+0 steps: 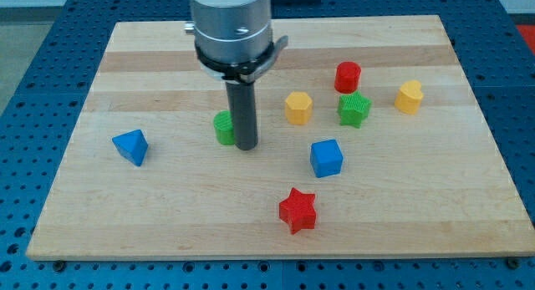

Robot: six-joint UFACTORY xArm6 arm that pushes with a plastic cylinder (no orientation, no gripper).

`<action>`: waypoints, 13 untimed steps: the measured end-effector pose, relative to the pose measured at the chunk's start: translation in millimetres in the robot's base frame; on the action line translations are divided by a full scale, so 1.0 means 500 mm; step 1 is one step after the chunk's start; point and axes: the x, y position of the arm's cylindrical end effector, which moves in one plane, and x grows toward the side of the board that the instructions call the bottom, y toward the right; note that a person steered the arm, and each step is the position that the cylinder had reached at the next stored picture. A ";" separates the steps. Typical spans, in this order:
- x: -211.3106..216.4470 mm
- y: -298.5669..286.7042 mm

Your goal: Place the green circle above the triangle

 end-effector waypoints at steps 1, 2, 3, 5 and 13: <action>-0.014 -0.014; -0.039 -0.008; -0.056 -0.015; -0.072 -0.062; -0.066 -0.166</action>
